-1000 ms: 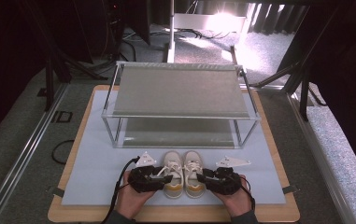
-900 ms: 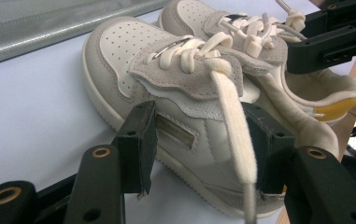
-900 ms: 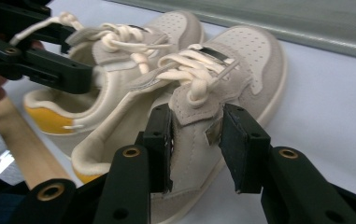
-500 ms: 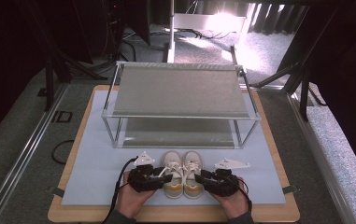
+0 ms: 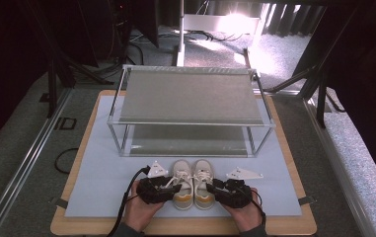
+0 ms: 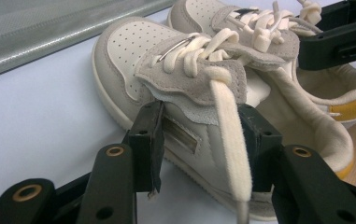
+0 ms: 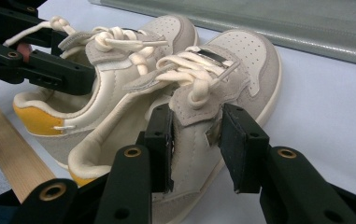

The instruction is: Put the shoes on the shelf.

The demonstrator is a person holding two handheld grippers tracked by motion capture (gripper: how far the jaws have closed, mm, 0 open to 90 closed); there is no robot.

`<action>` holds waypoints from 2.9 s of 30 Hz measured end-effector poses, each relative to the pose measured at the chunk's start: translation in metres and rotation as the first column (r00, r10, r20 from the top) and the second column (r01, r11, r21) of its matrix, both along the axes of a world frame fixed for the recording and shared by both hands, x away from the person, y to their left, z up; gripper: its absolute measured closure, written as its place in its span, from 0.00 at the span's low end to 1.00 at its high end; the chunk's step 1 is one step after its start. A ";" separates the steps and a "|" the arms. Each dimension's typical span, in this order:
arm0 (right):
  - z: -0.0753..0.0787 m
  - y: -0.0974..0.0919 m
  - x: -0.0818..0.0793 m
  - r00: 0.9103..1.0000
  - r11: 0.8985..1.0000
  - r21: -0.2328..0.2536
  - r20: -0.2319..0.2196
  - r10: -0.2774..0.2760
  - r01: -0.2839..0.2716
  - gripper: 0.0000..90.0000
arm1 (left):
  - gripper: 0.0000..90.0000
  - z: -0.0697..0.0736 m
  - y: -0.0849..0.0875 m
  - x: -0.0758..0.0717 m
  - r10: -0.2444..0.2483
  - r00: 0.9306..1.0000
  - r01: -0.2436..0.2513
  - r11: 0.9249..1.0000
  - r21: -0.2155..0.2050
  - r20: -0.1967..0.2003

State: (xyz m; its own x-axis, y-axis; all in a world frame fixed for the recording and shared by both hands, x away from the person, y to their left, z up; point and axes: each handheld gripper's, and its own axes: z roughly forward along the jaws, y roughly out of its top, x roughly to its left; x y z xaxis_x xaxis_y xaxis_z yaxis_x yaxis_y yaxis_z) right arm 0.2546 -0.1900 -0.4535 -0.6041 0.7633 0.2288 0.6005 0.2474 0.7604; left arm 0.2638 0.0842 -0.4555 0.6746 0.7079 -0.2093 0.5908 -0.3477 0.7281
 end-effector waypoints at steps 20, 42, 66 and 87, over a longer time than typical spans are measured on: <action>0.000 0.003 0.002 0.999 0.999 -0.032 -0.036 -0.018 0.016 0.63 | 0.56 -0.001 0.001 0.000 0.039 0.998 -0.042 0.997 -0.058 -0.048; -0.001 -0.001 -0.001 0.999 0.996 0.084 -0.043 -0.028 0.032 0.74 | 0.62 0.001 0.003 -0.002 0.065 0.997 -0.072 0.987 -0.143 -0.052; 0.013 -0.007 0.015 0.999 0.989 0.143 -0.021 -0.040 0.042 0.75 | 0.62 0.020 0.004 0.015 0.082 0.996 -0.084 0.980 -0.183 -0.018; 0.020 -0.006 0.028 0.999 0.988 0.148 -0.012 -0.041 0.042 0.75 | 0.62 0.023 0.006 0.025 0.105 0.994 -0.106 0.973 -0.207 -0.016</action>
State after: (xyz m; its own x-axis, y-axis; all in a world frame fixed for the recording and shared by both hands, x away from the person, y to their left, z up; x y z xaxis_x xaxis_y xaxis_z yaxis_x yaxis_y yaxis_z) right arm 0.2828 -0.1957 -0.4335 -0.5700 0.7450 0.3464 0.6148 0.1070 0.7814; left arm 0.2892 0.0900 -0.4330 0.5969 0.7159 -0.3622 0.6201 -0.1251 0.7745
